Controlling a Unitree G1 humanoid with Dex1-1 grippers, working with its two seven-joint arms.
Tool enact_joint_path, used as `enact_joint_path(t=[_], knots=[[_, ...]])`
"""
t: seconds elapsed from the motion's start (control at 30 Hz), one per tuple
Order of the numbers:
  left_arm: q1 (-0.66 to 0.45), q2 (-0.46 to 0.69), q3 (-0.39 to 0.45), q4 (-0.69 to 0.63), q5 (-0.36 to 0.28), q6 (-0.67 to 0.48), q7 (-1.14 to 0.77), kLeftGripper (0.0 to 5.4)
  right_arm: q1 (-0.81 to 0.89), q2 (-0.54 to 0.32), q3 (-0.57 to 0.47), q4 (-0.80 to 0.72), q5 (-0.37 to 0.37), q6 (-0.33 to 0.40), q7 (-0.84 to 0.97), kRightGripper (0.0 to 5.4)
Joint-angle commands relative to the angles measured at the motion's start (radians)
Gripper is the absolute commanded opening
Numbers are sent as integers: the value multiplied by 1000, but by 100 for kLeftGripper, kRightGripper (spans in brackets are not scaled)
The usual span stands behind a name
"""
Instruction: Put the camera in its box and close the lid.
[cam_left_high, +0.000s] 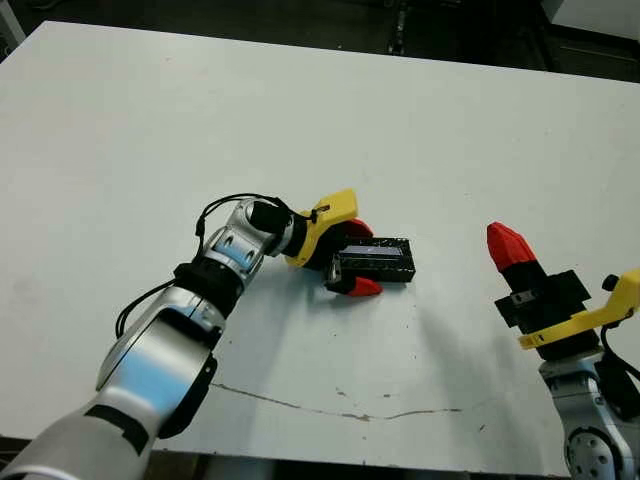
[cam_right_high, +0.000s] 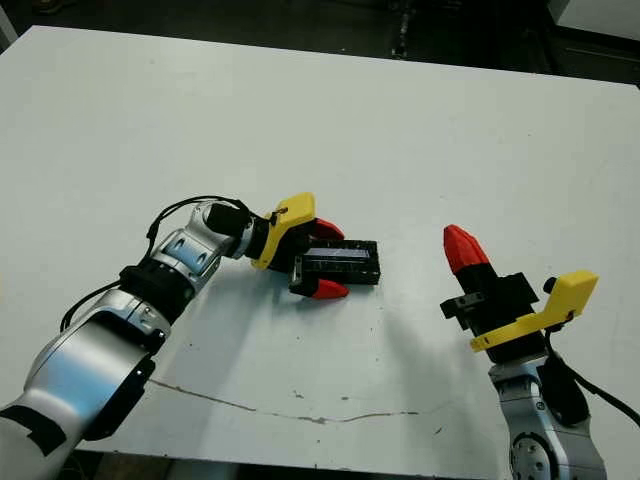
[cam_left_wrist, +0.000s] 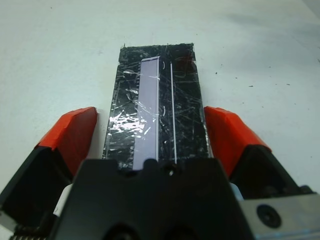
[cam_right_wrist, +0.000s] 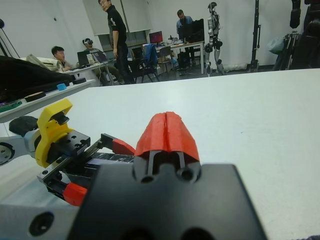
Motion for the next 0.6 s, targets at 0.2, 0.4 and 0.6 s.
enact_joint_path(t=[0.2,0.4,0.6], knots=[[165,122,37,-186,-53,111,-35,539,10,-16,-6,10,16,3,10,0],[247,274,124,-254,-109,103,-45,539,9,-18,3,7,15,8,8,0],[286,387,191,-264,-151,86,-51,539,8,-17,4,9,14,6,8,0]])
